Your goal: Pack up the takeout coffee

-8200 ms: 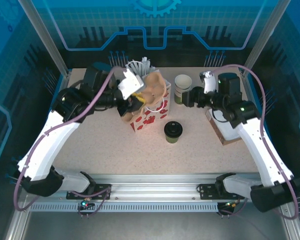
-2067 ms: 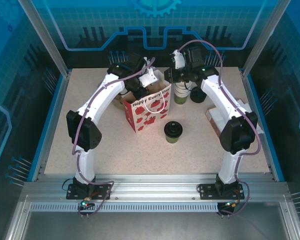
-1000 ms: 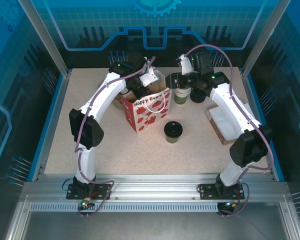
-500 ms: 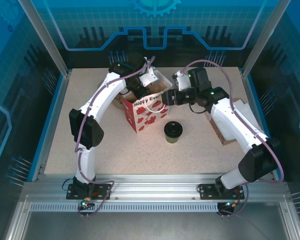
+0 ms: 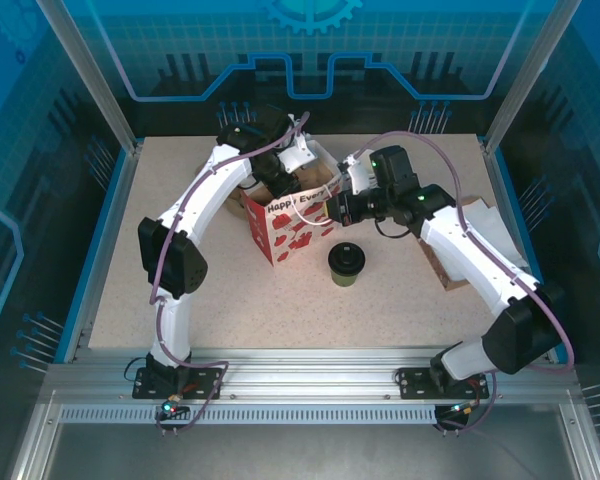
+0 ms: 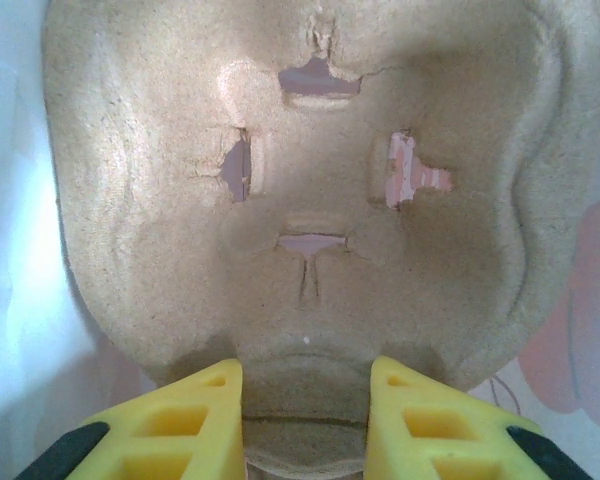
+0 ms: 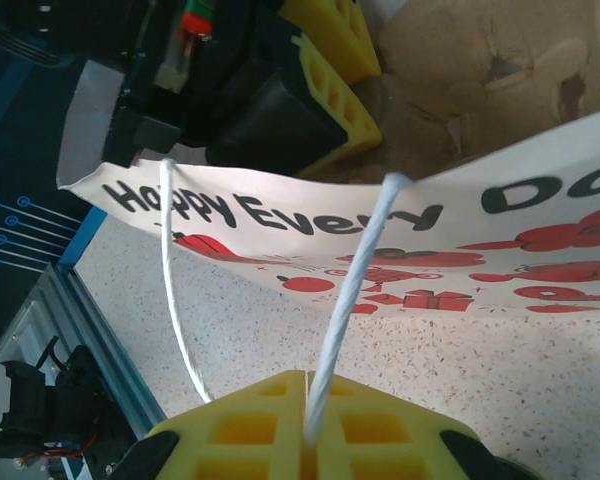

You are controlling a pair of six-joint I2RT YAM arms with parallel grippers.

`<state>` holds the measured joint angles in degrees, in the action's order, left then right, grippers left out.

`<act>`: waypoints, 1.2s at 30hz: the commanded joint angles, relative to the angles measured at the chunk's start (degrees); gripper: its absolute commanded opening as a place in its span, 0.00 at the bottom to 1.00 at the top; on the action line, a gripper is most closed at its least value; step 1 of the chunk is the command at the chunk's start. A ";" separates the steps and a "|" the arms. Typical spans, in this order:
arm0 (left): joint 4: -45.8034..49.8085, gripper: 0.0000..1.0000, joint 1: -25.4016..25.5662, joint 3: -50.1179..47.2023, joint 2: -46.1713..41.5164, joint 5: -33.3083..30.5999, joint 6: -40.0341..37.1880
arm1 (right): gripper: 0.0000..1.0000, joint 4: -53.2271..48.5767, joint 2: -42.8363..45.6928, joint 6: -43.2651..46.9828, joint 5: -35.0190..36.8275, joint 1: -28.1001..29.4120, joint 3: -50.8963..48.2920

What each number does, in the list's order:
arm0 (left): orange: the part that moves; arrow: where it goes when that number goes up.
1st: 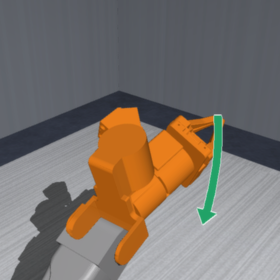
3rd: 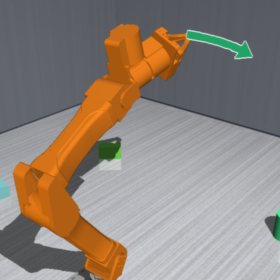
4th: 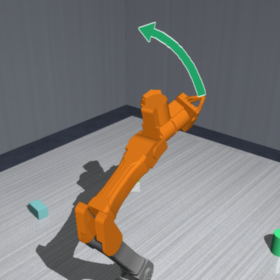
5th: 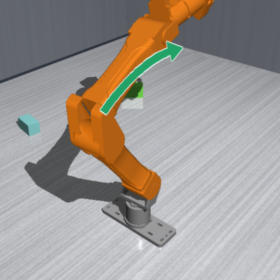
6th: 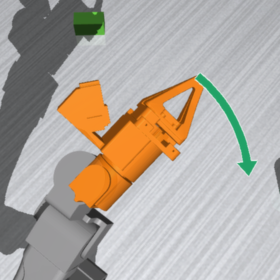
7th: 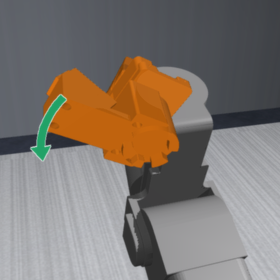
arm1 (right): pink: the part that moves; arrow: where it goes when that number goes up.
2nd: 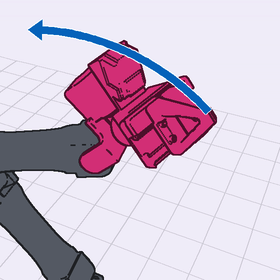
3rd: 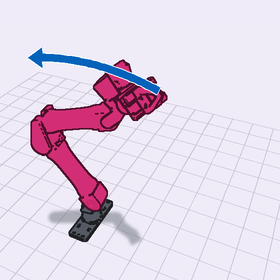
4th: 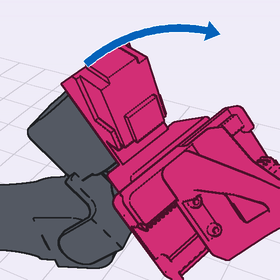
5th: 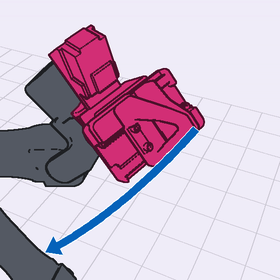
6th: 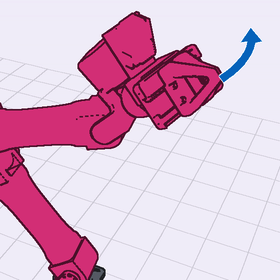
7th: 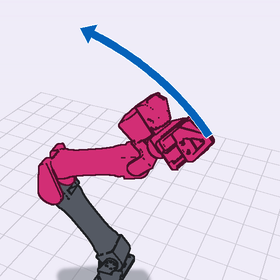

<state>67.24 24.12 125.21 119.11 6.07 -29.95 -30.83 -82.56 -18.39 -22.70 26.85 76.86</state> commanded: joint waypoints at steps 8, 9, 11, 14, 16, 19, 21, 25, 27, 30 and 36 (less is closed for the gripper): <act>1.14 0.29 -1.01 1.63 0.37 2.49 1.24 | 0.07 -4.02 1.57 3.58 0.95 -0.39 -1.14; 1.14 0.29 -1.02 1.74 0.34 2.93 1.38 | 0.07 -4.21 1.41 3.79 1.11 -0.48 -1.05; 1.14 0.29 -1.14 1.97 0.25 3.54 1.42 | 0.07 -4.77 1.14 4.29 1.34 -0.65 -0.77; 1.15 0.29 -1.32 2.06 0.07 4.16 1.65 | 0.07 -5.42 1.05 4.90 1.87 -1.05 -0.60; 1.14 0.29 -1.37 2.06 0.05 4.13 1.63 | 0.07 -5.84 1.23 5.20 1.79 -1.27 -0.60; 1.20 0.29 -1.48 2.04 0.11 4.29 1.74 | 0.07 -6.29 1.44 5.84 2.17 -1.48 -0.51; 1.21 0.29 -1.61 2.06 0.07 4.92 1.94 | 0.07 -7.00 1.30 6.41 2.41 -1.56 -0.32; 1.14 0.29 -1.71 2.23 -0.03 5.33 2.09 | 0.07 -7.90 1.26 7.21 2.68 -1.58 -0.39; 1.05 0.29 -1.82 2.23 -0.11 5.61 2.26 | 0.07 -8.19 1.26 7.49 2.60 -1.54 -0.48; 1.03 0.29 -1.79 2.23 -0.19 5.60 2.27 | 0.07 -8.54 1.34 7.70 2.76 -1.62 -0.40; 1.46 0.29 -1.74 0.87 -0.02 4.37 0.57 | 0.09 -7.24 1.26 6.20 1.17 -1.63 1.14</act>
<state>67.29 22.83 125.32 119.11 10.33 -28.56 -37.28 -81.87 -11.77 -20.18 25.82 76.47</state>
